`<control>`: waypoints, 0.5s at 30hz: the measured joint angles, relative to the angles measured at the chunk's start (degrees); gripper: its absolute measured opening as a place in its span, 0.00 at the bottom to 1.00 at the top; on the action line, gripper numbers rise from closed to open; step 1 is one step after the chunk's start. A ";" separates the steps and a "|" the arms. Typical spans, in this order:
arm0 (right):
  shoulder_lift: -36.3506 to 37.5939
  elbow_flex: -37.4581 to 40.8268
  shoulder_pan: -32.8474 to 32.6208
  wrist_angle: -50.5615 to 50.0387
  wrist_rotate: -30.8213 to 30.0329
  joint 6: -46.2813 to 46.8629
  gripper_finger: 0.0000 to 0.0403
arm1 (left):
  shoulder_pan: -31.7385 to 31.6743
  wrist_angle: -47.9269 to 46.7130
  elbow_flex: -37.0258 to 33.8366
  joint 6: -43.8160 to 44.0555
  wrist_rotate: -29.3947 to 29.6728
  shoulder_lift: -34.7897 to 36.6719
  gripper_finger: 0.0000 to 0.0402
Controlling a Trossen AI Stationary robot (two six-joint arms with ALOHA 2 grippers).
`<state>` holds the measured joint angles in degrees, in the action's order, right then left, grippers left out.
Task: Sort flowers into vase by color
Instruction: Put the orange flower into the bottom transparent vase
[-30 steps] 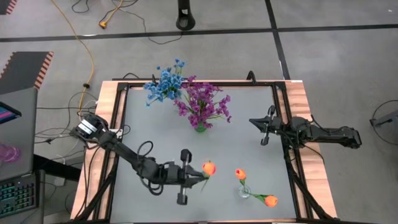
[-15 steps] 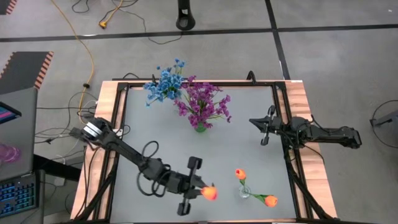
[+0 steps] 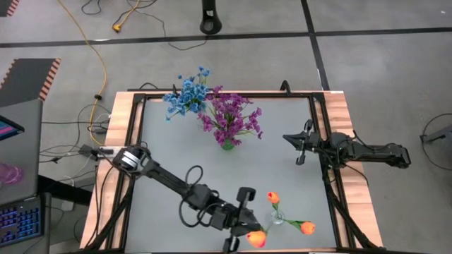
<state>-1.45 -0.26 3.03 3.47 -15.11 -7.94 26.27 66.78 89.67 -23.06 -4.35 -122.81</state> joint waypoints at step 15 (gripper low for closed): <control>0.00 0.00 0.02 0.00 0.02 0.00 0.08 | -4.20 1.27 7.30 5.82 -1.36 -7.67 0.00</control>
<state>-1.45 -0.26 3.05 3.46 -15.09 -7.94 22.07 68.05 96.97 -17.24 -5.72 -130.48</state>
